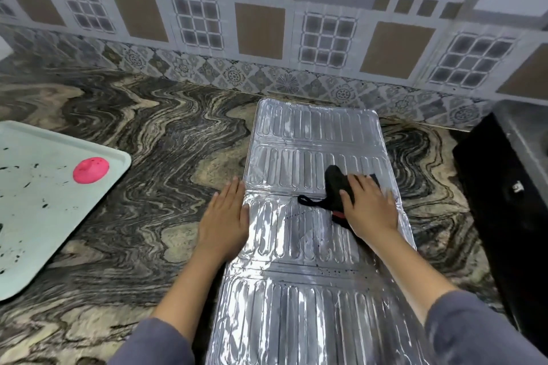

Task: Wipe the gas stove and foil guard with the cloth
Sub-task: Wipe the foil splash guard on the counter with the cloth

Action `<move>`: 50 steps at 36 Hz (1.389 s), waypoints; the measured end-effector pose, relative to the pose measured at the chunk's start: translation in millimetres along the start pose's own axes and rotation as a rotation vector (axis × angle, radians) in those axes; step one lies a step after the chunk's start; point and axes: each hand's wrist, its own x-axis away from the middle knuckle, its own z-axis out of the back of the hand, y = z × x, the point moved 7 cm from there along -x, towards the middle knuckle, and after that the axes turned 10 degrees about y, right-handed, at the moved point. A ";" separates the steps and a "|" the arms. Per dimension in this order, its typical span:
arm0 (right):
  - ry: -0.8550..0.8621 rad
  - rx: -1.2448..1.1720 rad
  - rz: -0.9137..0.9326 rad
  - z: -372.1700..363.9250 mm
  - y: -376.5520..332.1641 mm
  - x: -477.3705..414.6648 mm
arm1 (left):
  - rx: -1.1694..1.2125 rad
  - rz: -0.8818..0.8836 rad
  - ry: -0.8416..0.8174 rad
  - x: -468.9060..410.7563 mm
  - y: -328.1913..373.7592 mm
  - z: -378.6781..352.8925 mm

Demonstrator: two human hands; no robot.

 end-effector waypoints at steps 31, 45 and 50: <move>-0.075 -0.118 0.492 -30.1 -134.4 43.2 | -0.067 -0.026 0.018 -2.0 0.0 -2.0; -0.036 -0.091 0.218 -3.0 -11.5 67.6 | -0.095 -0.008 -0.005 -1.7 -1.0 -5.5; -0.014 -0.016 -0.059 -0.9 24.6 92.5 | -0.099 0.003 -0.011 -2.6 -0.7 -5.8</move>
